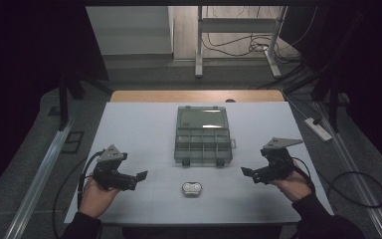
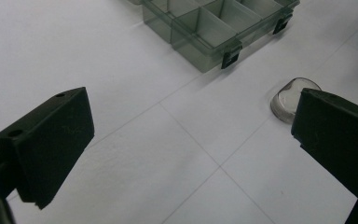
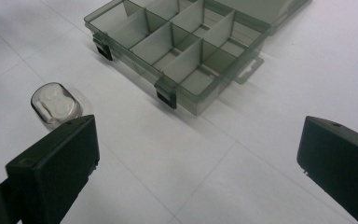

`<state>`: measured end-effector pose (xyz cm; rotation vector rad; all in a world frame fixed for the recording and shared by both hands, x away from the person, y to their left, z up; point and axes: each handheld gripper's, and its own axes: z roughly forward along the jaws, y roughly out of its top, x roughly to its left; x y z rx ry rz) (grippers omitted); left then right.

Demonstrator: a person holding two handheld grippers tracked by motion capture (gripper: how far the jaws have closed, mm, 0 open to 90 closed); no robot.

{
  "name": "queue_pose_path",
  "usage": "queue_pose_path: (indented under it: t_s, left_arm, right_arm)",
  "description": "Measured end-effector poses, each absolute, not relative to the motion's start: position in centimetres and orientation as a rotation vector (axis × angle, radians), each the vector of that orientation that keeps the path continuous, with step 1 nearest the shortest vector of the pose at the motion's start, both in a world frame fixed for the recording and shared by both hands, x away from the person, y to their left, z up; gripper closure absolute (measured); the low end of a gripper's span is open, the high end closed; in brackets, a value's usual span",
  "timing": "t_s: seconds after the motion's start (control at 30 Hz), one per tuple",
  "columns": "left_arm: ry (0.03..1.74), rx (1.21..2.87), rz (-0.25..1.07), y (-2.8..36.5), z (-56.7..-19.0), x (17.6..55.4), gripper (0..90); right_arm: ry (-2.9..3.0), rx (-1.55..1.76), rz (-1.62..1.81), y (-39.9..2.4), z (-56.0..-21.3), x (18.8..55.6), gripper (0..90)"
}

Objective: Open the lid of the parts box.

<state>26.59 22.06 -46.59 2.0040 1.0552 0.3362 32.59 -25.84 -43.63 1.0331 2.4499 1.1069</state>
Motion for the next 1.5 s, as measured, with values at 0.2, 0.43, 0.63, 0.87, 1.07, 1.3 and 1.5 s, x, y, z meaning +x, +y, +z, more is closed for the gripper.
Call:
queue_pose_path:
  t_s: [0.2, 0.43, 0.63, 0.87, 1.07, 1.3, 1.5]
  left_arm:
    - [1.074, 1.992, 0.350, 22.8, -46.6, 25.6, 0.0]
    - [1.098, 1.986, 0.358, 23.7, -46.6, 24.3, 0.0]
    - [1.113, 1.992, 0.382, 24.2, -46.7, 23.4, 0.0]
    - [1.135, 1.985, 0.407, 24.8, -46.7, 22.5, 0.0]
    - [1.156, 1.979, 0.418, 25.2, -46.6, 21.9, 0.0]
    - [1.182, 1.994, 0.432, 25.4, -46.5, 21.5, 0.0]
    - [1.195, 2.022, 0.428, 25.4, -46.4, 21.1, 0.0]
  right_arm:
    - [2.437, 1.058, 1.110, -26.9, -43.7, 31.5, 0.0]
    - [2.430, 1.084, 1.102, -28.0, -44.0, 30.2, 0.0]
    - [2.416, 1.114, 1.088, -28.9, -44.1, 29.3, 0.0]
    - [2.395, 1.149, 1.066, -30.1, -44.2, 28.2, 0.0]
    - [2.379, 1.174, 1.060, -30.9, -44.2, 27.2, 0.0]
    - [2.357, 1.201, 1.045, -31.5, -43.9, 26.3, 0.0]
    - [2.349, 1.212, 1.029, -32.0, -43.7, 25.7, 0.0]
